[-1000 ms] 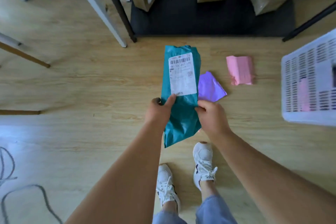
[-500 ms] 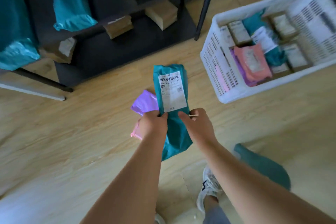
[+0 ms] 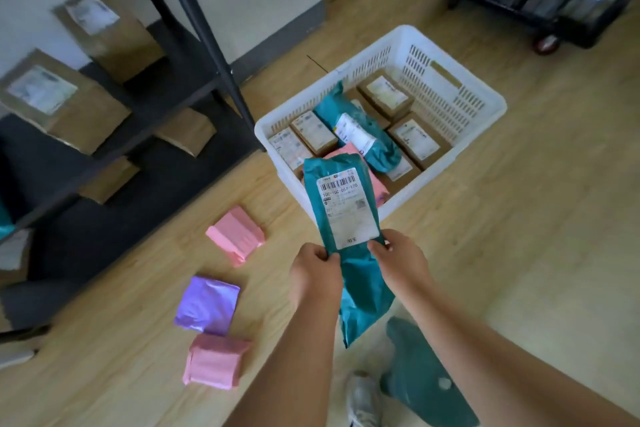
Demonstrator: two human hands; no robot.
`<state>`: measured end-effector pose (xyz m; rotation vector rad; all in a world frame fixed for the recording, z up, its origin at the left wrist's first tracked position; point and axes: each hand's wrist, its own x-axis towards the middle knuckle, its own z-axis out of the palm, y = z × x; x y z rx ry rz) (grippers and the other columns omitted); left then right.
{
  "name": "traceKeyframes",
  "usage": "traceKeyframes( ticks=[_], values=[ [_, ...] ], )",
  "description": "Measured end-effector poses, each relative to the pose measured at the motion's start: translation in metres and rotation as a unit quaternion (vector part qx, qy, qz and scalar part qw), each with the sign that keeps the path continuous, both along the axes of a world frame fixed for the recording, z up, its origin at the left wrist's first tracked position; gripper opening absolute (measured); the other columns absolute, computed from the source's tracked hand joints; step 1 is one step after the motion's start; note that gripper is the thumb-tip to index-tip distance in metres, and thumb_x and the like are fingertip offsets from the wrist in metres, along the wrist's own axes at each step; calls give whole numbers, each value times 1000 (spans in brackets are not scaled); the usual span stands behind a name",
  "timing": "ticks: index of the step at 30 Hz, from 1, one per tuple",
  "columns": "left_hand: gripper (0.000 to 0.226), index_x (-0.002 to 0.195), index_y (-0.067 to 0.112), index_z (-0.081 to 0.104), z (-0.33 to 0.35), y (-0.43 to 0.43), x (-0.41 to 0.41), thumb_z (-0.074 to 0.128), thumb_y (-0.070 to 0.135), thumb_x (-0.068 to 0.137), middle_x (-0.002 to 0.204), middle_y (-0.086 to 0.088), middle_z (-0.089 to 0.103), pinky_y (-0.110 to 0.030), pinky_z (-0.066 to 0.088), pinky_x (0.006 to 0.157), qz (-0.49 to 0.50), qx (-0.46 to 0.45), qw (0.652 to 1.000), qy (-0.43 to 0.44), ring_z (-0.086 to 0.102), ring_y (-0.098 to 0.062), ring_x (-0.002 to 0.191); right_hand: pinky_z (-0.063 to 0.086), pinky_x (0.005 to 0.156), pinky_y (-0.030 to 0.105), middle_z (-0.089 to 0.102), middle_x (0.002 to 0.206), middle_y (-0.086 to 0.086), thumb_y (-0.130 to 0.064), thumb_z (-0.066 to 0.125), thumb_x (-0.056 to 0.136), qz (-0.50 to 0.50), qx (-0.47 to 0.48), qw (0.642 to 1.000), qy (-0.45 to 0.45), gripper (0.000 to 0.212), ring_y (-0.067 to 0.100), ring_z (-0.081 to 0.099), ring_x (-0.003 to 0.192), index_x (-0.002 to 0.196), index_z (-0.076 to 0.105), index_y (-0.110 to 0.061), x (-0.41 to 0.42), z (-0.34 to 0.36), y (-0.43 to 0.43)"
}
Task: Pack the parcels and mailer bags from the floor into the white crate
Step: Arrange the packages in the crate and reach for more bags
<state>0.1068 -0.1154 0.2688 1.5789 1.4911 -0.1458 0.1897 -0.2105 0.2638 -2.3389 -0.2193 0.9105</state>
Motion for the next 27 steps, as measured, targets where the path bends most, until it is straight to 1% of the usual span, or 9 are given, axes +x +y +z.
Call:
traceKeyframes(
  ticks=[3, 7, 10, 12, 14, 16, 21, 24, 27],
  values=[
    [19, 70, 22, 52, -7, 2, 38, 65, 23, 84, 77, 3, 61, -33, 53, 72, -31, 2, 999, -6, 62, -26, 80, 34, 52, 22, 61, 85, -4, -21, 47, 96, -59, 10, 998, 11, 12, 8, 55, 72, 96, 58, -22, 33, -4, -4],
    [8, 80, 24, 59, -17, 12, 91, 63, 27, 86, 84, 5, 62, -27, 47, 71, -89, -13, 996, 3, 61, -22, 83, 41, 57, 27, 63, 92, -4, -20, 47, 94, -126, 4, 992, 29, 15, 16, 61, 80, 105, 57, -25, 79, -11, 0],
    [5, 88, 25, 60, -21, 28, 125, 61, 30, 88, 87, 8, 60, -24, 42, 68, -136, -24, 990, 19, 57, -17, 82, 35, 53, 20, 59, 86, -10, -17, 48, 95, -150, -12, 988, 24, 16, 4, 55, 73, 105, 55, -28, 112, -13, 11],
    [7, 90, 24, 61, -26, 45, 150, 61, 31, 89, 90, 6, 62, -25, 43, 69, -156, -29, 987, 27, 59, -18, 85, 34, 51, 19, 61, 86, -8, -15, 51, 95, -170, -23, 985, 26, 20, 5, 55, 71, 110, 60, -23, 135, -17, 24],
    [9, 93, 22, 61, -30, 60, 171, 60, 30, 89, 94, 4, 63, -26, 44, 70, -169, -31, 985, 30, 60, -20, 90, 36, 52, 21, 66, 93, -3, -15, 51, 95, -173, -30, 984, 32, 25, 13, 59, 76, 117, 62, -19, 155, -20, 38],
    [10, 94, 21, 61, -33, 75, 192, 60, 30, 89, 95, 4, 64, -26, 45, 71, -176, -32, 983, 35, 60, -20, 89, 40, 54, 24, 67, 93, -3, -16, 51, 95, -166, -36, 985, 31, 23, 13, 61, 77, 114, 63, -20, 174, -23, 52],
    [11, 93, 20, 63, -43, 95, 246, 61, 30, 89, 96, 3, 65, -24, 40, 65, -149, -60, 986, 35, 61, -20, 83, 48, 69, 32, 68, 100, 0, -18, 52, 95, -161, -44, 986, 21, 27, 20, 62, 87, 119, 63, -22, 228, -34, 74],
    [8, 90, 18, 61, -52, 100, 279, 62, 26, 90, 93, 2, 62, -23, 36, 66, -134, -67, 988, 19, 55, -17, 80, 44, 58, 30, 68, 91, 1, -16, 51, 94, -137, -52, 989, 11, 24, 18, 59, 71, 111, 66, -22, 268, -42, 82],
    [10, 83, 19, 56, -67, 105, 308, 63, 24, 89, 97, -4, 67, -26, 45, 72, -131, -88, 987, 9, 61, -23, 86, 38, 48, 27, 64, 76, 0, -14, 50, 94, -116, -47, 992, 6, 20, 17, 53, 56, 101, 67, -22, 307, -53, 90]
  ],
)
